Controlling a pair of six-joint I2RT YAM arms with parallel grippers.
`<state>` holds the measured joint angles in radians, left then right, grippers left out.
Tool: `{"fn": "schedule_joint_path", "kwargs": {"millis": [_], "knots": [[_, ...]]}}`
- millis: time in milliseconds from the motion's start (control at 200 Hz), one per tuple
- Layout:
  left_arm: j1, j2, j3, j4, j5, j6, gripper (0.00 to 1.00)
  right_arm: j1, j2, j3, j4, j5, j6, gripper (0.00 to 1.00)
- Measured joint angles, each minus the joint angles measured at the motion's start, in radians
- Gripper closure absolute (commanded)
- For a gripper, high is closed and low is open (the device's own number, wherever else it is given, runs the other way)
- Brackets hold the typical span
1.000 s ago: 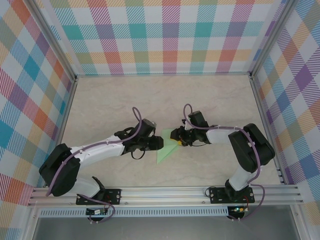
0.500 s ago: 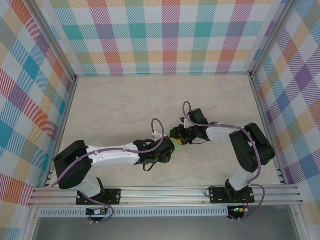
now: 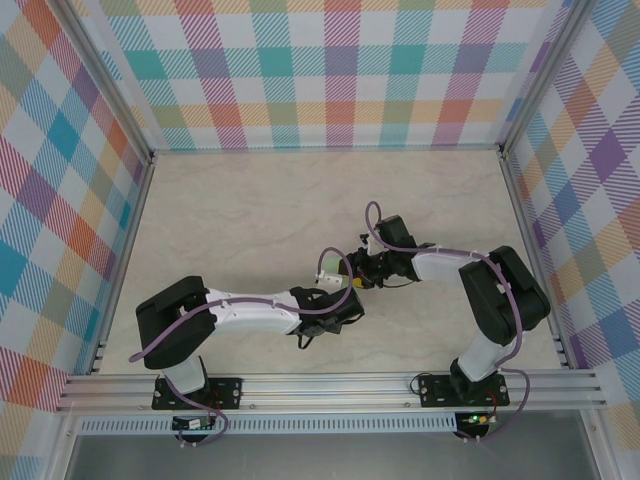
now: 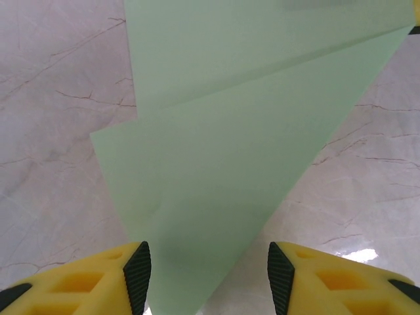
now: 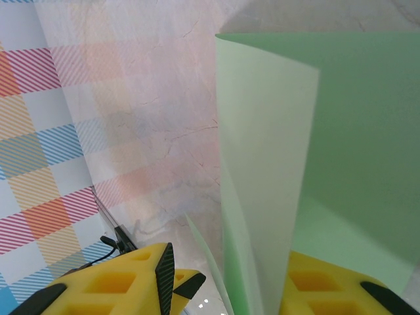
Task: Fold a paper plane with a square sheet of paper (pick it up from the middle)
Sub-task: Fourth fold the wing at the center of the table.
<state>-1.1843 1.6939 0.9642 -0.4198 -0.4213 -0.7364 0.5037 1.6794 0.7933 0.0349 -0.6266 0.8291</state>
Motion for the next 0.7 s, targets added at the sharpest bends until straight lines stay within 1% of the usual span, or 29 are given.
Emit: {"fn": "schedule_joint_path", "kwargs": {"millis": [365,465,700], "knots": [[0.0,0.031,0.002,0.0,-0.011,-0.001,0.55,0.0,0.0,0.007,-0.005,0.0,0.0,0.63],[-0.001,0.031,0.002,0.0,-0.011,0.0,0.61,0.0,0.0,0.009,-0.006,0.0,0.0,0.63],[-0.008,0.032,0.003,0.0,-0.018,-0.004,0.71,0.0,0.0,0.009,-0.007,0.0,0.0,0.63]]}}
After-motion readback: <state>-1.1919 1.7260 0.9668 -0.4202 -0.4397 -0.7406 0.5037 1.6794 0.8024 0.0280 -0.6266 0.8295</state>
